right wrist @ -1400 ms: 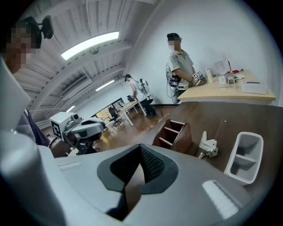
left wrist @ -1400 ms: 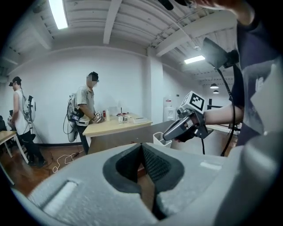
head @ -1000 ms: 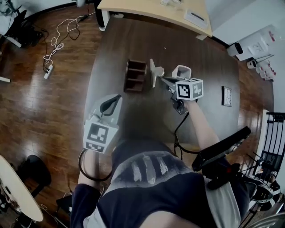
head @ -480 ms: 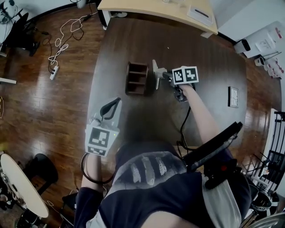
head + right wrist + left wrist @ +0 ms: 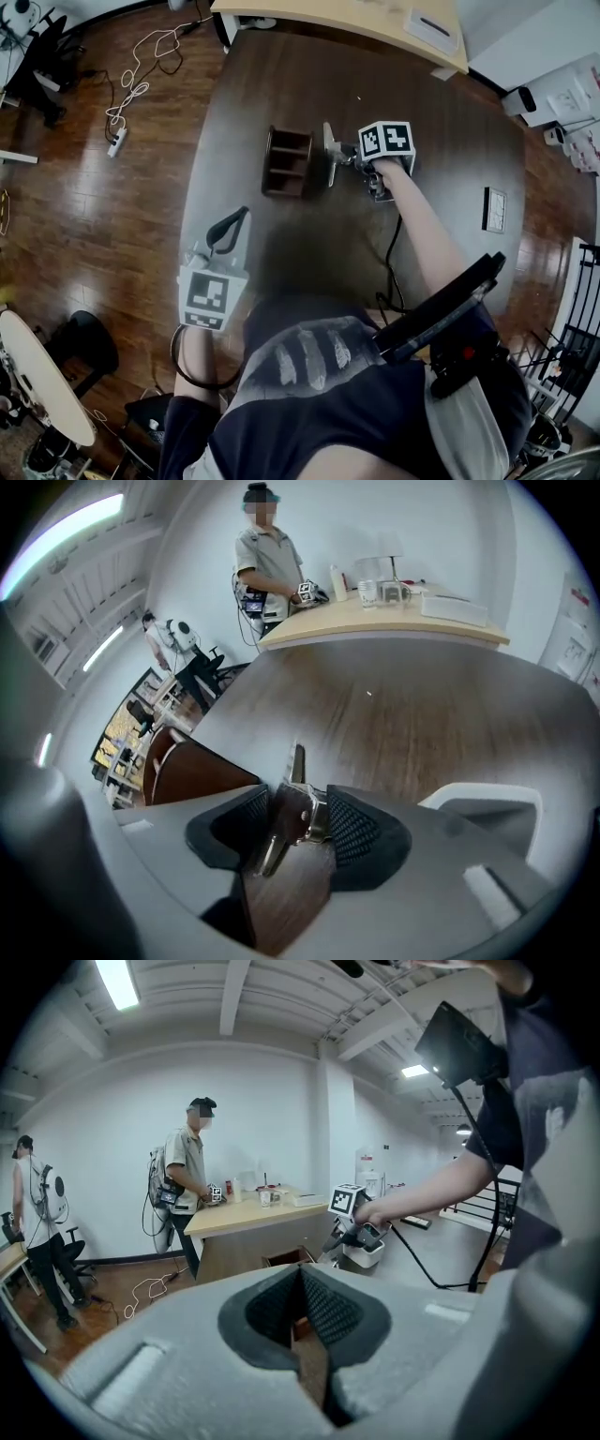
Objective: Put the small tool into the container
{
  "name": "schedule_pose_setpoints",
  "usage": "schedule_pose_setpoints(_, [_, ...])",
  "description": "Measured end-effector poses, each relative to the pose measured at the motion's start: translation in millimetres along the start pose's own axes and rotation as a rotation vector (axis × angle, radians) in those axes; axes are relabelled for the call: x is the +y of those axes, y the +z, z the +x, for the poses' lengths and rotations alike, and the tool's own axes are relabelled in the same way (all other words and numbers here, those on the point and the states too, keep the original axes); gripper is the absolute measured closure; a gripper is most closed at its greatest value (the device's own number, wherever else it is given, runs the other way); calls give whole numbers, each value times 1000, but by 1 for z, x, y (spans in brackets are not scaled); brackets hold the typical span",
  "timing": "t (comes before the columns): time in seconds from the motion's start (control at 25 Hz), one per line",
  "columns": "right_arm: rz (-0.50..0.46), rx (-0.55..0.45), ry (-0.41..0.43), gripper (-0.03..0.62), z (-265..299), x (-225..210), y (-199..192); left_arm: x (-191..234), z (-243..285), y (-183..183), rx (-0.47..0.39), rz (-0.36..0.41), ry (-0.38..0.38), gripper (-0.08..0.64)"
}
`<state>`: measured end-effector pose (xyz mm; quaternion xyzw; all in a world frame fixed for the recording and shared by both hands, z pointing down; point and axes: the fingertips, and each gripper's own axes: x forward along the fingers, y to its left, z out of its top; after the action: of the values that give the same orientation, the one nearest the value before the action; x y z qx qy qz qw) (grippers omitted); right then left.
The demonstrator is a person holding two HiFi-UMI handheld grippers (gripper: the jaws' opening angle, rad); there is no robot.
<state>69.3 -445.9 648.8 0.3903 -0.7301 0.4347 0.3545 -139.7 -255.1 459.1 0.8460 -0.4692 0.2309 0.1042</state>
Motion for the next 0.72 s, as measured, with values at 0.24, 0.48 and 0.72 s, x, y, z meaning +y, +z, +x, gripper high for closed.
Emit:
schedule_pose_setpoints(0.24, [53,54,-57,388,10,-2,-3,6,-1,-5,-9,-18,6,557])
schedule_pose_setpoints(0.48, [7,165,-148,388,22,-11,-10,14,-1,-8,-20,-21,7,557])
schedule_pose_setpoints(0.72, [26,210,-112,442,32,-10,-21,27,-9,-20,-17,-35,13,557])
